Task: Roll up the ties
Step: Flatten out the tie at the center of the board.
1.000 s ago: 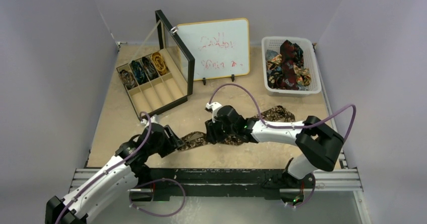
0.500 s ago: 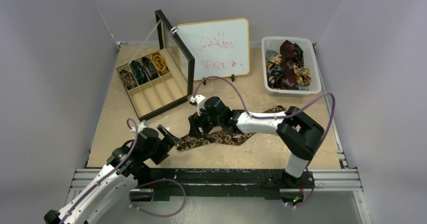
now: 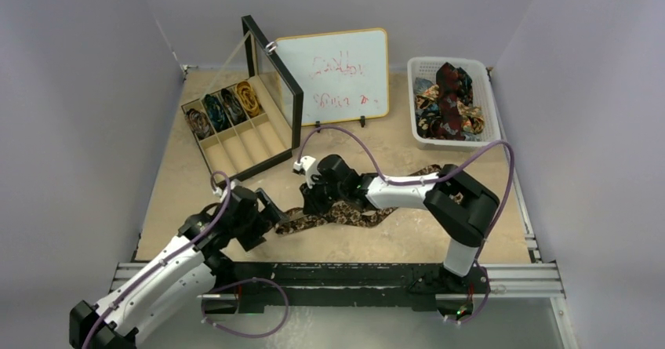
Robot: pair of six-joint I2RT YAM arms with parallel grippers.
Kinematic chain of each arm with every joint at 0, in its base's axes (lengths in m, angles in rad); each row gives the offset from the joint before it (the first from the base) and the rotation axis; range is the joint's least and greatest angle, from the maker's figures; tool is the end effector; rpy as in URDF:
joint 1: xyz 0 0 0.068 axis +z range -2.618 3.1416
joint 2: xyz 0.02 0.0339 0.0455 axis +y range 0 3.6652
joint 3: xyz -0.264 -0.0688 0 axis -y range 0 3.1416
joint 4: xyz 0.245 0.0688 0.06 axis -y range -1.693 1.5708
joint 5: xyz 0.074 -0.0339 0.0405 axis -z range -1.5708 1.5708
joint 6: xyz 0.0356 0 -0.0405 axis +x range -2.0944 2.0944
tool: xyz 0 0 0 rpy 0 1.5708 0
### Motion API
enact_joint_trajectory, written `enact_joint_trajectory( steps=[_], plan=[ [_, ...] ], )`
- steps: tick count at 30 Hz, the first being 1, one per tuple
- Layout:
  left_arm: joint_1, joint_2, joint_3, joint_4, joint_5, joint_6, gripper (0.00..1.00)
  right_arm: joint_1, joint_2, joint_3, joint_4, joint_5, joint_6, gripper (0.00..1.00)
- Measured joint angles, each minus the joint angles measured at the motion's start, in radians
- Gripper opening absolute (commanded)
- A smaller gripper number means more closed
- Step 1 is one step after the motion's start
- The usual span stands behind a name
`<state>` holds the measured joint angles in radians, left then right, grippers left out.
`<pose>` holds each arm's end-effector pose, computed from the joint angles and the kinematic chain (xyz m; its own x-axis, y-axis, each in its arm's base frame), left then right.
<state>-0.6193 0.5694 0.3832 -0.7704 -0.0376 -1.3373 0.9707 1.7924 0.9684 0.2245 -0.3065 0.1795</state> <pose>0.0925 -0.0643 0.1799 -0.7011 -0.6941 -0.1632 -0.5173 0.6527 -0.5536 0.2044 0.3177 0.1711 -0.4791 -0.3987 -0.7820 -0.8557 0.4106 0.3149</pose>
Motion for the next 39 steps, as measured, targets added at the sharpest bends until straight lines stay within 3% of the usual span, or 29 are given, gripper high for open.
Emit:
enact_joint_trajectory(
  steps=[6, 16, 22, 25, 33, 39],
  plan=[
    [0.013, 0.02, 0.1, 0.005, -0.023, 0.042, 0.94, 0.027, -0.055, -0.041, 0.001, -0.004, -0.043, 0.15],
    [0.024, -0.049, 0.035, 0.007, 0.015, 0.037, 0.78, 0.127, -0.059, -0.058, 0.0, 0.041, -0.072, 0.11],
    [0.042, 0.026, 0.027, 0.04, 0.069, 0.052, 0.77, 0.128, -0.059, -0.072, 0.006, 0.169, -0.062, 0.05],
    [0.093, 0.056, 0.027, 0.065, 0.11, 0.089, 0.77, 0.128, -0.061, -0.097, 0.007, 0.232, -0.048, 0.06],
    [0.318, 0.145, 0.01, 0.182, 0.303, 0.219, 0.62, 0.127, -0.082, -0.132, 0.022, 0.237, -0.037, 0.08],
    [0.359, 0.124, -0.08, 0.247, 0.416, 0.239, 0.6, 0.127, -0.085, -0.132, 0.028, 0.206, -0.042, 0.08]
  ],
)
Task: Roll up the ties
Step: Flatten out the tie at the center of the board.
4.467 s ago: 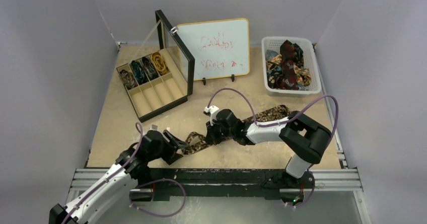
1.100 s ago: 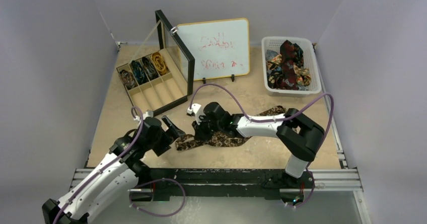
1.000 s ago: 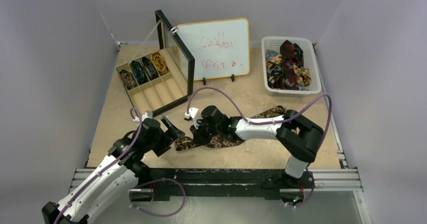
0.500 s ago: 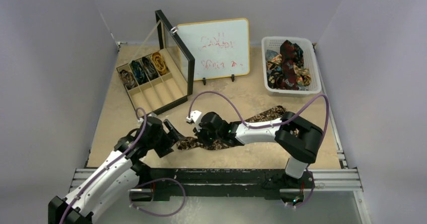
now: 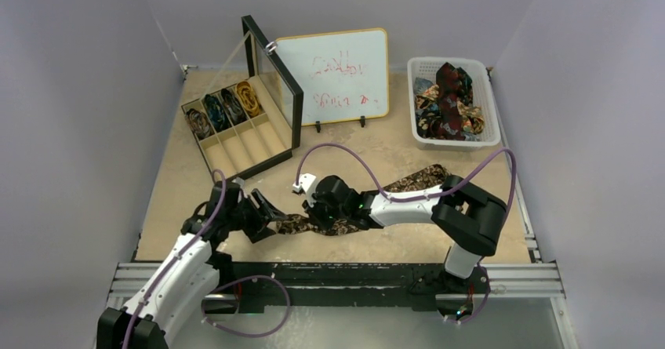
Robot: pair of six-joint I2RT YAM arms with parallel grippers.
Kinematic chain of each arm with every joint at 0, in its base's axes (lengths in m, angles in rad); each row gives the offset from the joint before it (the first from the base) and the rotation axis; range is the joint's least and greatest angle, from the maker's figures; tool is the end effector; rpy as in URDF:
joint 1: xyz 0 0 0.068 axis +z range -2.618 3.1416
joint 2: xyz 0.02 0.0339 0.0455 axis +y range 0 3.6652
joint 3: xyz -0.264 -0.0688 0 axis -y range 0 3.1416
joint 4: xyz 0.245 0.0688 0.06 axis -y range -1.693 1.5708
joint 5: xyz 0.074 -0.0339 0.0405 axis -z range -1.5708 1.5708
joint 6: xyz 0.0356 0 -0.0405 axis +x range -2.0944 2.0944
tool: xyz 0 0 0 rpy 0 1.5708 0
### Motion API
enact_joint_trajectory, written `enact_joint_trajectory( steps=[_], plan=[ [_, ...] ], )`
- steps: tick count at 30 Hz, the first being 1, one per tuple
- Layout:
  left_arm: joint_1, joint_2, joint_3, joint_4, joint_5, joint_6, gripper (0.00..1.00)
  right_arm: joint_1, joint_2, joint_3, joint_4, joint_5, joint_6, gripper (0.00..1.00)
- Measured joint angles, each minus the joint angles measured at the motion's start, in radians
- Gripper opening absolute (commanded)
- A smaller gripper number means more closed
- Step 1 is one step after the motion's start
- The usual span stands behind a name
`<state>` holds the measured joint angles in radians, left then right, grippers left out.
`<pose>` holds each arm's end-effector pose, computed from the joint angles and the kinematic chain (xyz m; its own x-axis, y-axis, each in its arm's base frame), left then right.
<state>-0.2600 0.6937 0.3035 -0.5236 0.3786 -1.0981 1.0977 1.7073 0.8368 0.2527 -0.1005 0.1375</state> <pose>0.1240 -0.0466 0.1598 -0.7553 -0.6551 -0.0175 -0.4732 0.5636 -0.6770 0.1558 0.3122 0.1630 -0.3879 -0.4586 -0.7995 -0.8780 0.4476 0.1693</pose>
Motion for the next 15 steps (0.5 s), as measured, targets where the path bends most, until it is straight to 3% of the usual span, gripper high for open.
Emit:
enact_joint_trajectory(
  steps=[8, 15],
  plan=[
    [0.003, -0.145, -0.101, -0.008, 0.041, -0.063, 0.6, 0.0, 0.0, -0.002, 0.0, -0.008, -0.001, 0.08],
    [0.005, -0.055, -0.153, 0.114, 0.057, -0.103, 0.56, 0.001, 0.0, -0.01, 0.006, -0.024, -0.001, 0.08]
  ],
)
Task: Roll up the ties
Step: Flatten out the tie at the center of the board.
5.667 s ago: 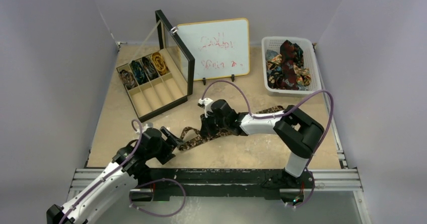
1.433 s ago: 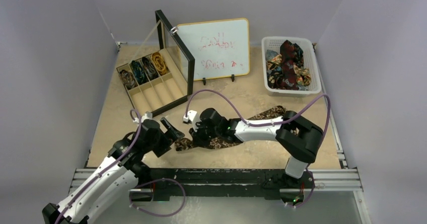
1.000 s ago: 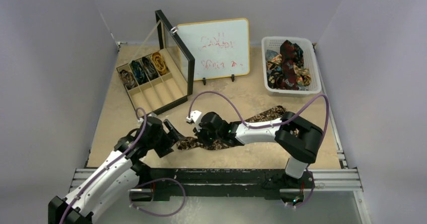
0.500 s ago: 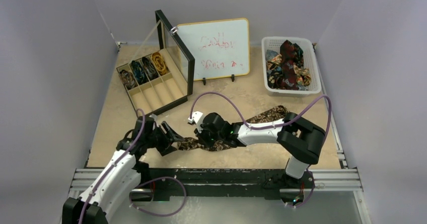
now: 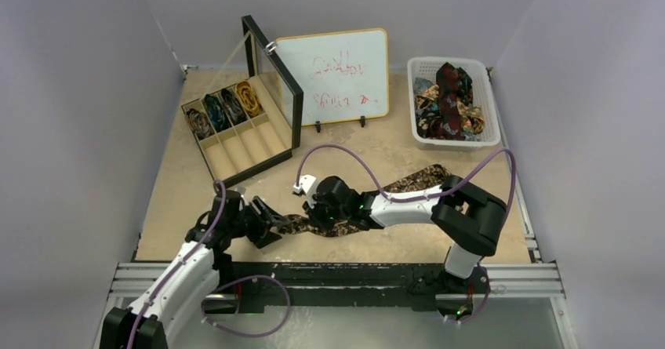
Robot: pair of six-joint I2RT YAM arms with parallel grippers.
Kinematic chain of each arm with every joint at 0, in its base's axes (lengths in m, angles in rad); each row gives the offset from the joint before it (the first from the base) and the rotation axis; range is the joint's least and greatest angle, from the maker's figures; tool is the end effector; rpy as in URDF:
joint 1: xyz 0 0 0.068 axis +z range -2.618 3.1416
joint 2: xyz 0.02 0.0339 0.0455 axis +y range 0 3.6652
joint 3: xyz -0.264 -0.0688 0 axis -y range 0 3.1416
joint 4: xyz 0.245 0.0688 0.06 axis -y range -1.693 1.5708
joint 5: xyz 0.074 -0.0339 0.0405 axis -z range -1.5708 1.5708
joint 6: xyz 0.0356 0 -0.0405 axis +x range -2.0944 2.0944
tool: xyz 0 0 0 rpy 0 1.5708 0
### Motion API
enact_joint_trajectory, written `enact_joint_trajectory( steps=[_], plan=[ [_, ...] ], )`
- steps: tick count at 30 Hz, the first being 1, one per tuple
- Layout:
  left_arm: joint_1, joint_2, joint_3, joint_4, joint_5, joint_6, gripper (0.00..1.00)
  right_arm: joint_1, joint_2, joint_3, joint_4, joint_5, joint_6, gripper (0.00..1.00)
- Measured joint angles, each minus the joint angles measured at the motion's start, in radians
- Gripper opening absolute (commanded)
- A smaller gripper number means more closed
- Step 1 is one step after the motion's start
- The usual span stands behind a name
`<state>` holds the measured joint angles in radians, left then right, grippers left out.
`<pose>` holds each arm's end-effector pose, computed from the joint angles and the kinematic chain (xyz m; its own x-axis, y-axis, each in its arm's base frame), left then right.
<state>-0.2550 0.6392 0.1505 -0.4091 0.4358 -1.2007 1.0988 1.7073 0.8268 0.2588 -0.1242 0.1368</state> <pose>0.1112 -0.0445 0.1258 -0.7243 -0.6846 0.0823 -0.5306 0.4772 -0.7005 0.1539 0.3111 0.1607 -0.3891 -0.4646 -0.7955 -0.8848 0.4288 0.1823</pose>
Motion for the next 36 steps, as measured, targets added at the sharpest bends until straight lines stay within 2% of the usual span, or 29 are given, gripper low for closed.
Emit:
enact_joint_trajectory(
  steps=[5, 7, 12, 16, 22, 28, 31, 33, 36],
  plan=[
    [0.0, 0.022, -0.048, 0.14, 0.015, -0.057, 0.56, 0.001, 0.0, 0.0, 0.002, -0.002, 0.0, 0.08],
    [0.0, 0.009, -0.062, 0.161, 0.014, -0.074, 0.59, 0.001, 0.0, 0.0, 0.002, -0.002, 0.0, 0.08],
    [0.0, -0.089, -0.079, 0.177, -0.02, -0.113, 0.71, 0.001, 0.0, 0.0, 0.002, -0.002, 0.0, 0.08],
    [0.0, -0.182, -0.08, 0.178, -0.038, -0.138, 0.7, 0.001, 0.0, 0.0, 0.002, -0.002, 0.0, 0.08],
    [0.0, -0.203, -0.08, 0.179, -0.058, -0.151, 0.59, 0.001, 0.0, 0.0, 0.002, -0.002, 0.0, 0.08],
    [0.001, -0.015, -0.082, 0.201, -0.053, -0.143, 0.54, 0.005, 0.0, 0.0, 0.002, -0.003, 0.0, 0.08],
    [0.002, 0.031, -0.081, 0.234, -0.038, -0.14, 0.42, 0.007, 0.0, 0.0, 0.002, -0.003, 0.0, 0.08],
    [0.002, 0.05, -0.081, 0.239, -0.034, -0.133, 0.28, 0.007, 0.0, 0.0, 0.002, -0.003, 0.0, 0.08],
    [0.002, 0.052, -0.084, 0.224, -0.034, -0.118, 0.15, 0.007, 0.0, 0.0, 0.002, -0.002, 0.0, 0.09]
  ],
)
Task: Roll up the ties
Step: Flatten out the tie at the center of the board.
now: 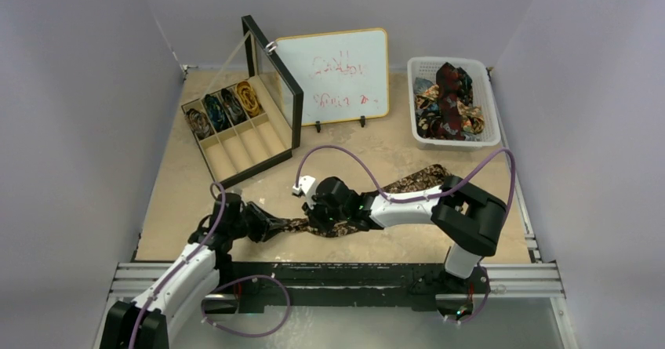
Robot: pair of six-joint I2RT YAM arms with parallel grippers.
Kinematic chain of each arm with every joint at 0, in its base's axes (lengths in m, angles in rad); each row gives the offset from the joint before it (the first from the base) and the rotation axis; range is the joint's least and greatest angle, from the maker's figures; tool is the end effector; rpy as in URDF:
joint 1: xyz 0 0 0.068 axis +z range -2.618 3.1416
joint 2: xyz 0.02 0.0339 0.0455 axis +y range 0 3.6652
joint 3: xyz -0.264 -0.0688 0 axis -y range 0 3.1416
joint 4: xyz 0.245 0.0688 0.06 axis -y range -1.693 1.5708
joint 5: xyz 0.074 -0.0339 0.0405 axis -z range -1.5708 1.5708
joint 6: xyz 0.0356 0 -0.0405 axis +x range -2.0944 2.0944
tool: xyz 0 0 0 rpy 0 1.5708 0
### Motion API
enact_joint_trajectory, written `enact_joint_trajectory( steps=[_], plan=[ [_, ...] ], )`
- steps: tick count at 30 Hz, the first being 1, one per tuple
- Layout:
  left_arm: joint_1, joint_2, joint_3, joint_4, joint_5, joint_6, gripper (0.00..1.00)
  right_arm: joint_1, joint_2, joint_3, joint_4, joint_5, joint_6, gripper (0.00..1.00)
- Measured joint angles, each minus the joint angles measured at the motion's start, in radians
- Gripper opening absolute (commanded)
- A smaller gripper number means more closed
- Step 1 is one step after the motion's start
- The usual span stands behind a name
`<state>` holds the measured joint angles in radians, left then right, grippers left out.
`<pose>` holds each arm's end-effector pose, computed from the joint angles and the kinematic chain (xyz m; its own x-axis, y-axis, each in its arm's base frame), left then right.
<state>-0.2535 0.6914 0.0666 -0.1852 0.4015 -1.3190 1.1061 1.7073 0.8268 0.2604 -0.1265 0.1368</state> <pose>0.1166 -0.0446 0.1099 -0.6509 -0.7523 0.1023 -0.5565 0.3811 -0.7383 0.1516 0.3124 0.1608 -0.3852 -0.4665 -0.7962 -0.8886 0.4203 0.1836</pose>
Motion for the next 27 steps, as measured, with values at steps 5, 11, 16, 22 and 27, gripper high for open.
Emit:
enact_joint_trajectory(
  steps=[5, 11, 16, 22, 27],
  plan=[
    [0.0, -0.057, 0.006, -0.043, -0.014, 0.048, 0.0, 0.0, -0.001, 0.0, -0.001, 0.003, 0.016, 0.42],
    [0.0, -0.086, 0.087, -0.208, -0.084, 0.168, 0.0, -0.051, -0.188, -0.015, -0.05, 0.097, 0.123, 0.83],
    [0.0, -0.101, 0.196, -0.292, -0.177, 0.243, 0.0, -0.33, -0.424, -0.031, -0.081, 0.246, 0.332, 0.95],
    [0.0, -0.115, 0.224, -0.337, -0.24, 0.269, 0.0, -0.488, -0.47, -0.109, -0.275, 0.449, 0.582, 0.94],
    [0.0, -0.105, 0.237, -0.362, -0.261, 0.277, 0.0, -0.661, -0.491, -0.202, -0.414, 0.459, 0.705, 0.92]
  ],
)
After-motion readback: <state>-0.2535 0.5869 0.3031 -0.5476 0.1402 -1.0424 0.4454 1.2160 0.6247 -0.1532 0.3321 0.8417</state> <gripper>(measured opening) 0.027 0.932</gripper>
